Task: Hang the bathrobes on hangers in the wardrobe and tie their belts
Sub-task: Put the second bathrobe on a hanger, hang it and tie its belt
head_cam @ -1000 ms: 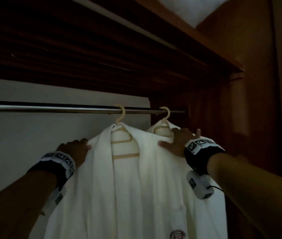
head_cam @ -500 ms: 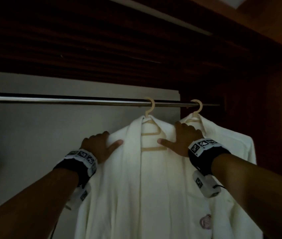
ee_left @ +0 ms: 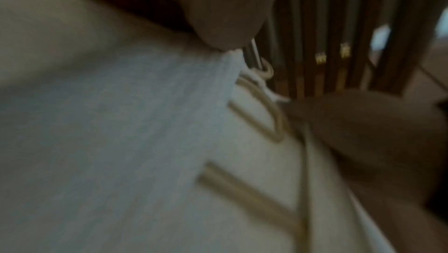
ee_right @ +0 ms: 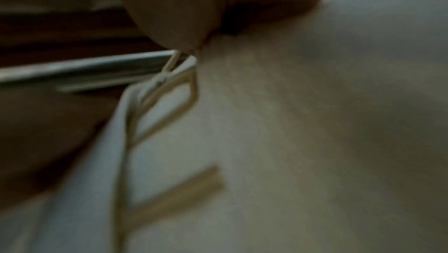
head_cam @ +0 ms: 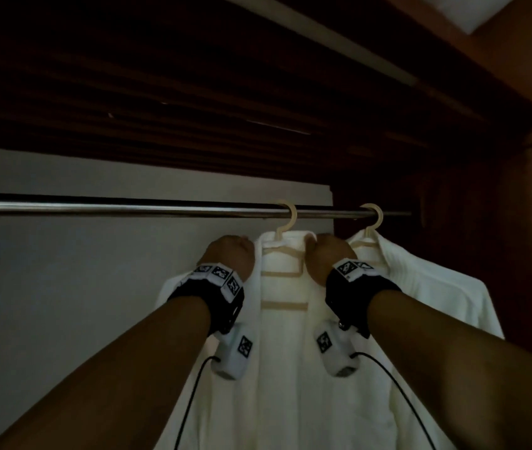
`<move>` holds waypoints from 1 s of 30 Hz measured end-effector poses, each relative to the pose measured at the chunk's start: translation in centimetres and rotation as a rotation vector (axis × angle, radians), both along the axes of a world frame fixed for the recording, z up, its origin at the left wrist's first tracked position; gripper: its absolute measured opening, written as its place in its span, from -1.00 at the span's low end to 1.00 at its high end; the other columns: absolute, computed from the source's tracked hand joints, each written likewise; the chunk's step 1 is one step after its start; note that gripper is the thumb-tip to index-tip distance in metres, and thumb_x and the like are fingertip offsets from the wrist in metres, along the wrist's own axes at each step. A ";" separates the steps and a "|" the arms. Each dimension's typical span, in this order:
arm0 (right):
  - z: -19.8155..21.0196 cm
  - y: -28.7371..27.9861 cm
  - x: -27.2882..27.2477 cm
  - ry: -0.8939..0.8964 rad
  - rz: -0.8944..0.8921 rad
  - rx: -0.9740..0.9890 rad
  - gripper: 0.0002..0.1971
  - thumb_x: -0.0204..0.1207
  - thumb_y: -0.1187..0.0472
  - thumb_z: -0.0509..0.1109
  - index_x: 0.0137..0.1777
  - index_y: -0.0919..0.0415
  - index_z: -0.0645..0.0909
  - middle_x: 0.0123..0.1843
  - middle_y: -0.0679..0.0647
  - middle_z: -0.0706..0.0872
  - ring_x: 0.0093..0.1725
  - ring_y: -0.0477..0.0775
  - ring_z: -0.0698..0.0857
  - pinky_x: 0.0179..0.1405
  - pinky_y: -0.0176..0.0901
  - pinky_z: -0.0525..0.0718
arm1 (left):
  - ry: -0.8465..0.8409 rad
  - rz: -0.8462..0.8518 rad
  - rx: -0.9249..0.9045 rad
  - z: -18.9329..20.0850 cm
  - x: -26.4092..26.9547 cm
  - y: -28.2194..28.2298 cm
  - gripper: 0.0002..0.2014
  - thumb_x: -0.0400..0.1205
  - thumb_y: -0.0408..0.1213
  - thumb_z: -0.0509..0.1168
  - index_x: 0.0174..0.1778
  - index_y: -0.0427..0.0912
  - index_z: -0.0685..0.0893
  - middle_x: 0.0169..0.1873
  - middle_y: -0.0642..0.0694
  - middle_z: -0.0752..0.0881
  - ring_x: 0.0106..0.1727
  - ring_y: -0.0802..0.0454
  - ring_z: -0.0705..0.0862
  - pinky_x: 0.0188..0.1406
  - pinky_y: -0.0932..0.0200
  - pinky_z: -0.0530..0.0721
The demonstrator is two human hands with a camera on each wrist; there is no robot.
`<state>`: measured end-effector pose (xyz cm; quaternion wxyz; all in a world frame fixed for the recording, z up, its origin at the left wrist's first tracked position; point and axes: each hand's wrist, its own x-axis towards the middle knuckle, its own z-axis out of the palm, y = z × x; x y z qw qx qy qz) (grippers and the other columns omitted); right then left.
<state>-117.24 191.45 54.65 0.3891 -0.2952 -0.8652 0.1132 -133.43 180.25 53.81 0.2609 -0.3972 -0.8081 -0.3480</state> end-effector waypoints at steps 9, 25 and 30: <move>-2.3 1.1 0.0 0.006 0.160 -0.043 -0.49 0.67 -0.28 -0.06 0.10 0.06 0.56 0.08 0.06 0.68 0.12 0.17 0.64 0.13 -0.04 0.52 | 0.226 -0.126 -0.068 -2.1 0.3 -1.3 -0.47 0.65 0.29 -0.03 0.04 -0.09 0.59 -0.16 -0.11 0.73 -0.16 -0.12 0.68 -0.16 0.08 0.65; -5.8 2.7 0.8 0.369 0.427 -0.309 -0.65 0.70 -0.12 0.12 0.30 -0.06 0.64 0.21 -0.01 0.73 0.27 0.10 0.65 0.33 -0.06 0.55 | 0.205 -0.199 -0.149 -0.2 0.9 0.1 -0.51 0.69 0.20 -0.07 0.04 -0.15 0.53 -0.01 -0.23 0.71 0.03 -0.21 0.68 -0.01 0.07 0.58; -7.1 3.3 2.1 0.144 0.429 -0.182 -0.52 0.73 -0.18 -0.12 0.64 -0.30 0.13 0.65 -0.16 0.26 0.65 -0.05 0.14 0.47 -0.21 -0.13 | 0.318 -0.080 -0.291 -0.3 1.1 -1.5 -0.32 0.59 0.35 -0.01 0.40 -0.11 0.41 0.22 -0.23 0.67 0.13 -0.19 0.67 0.11 -0.05 0.64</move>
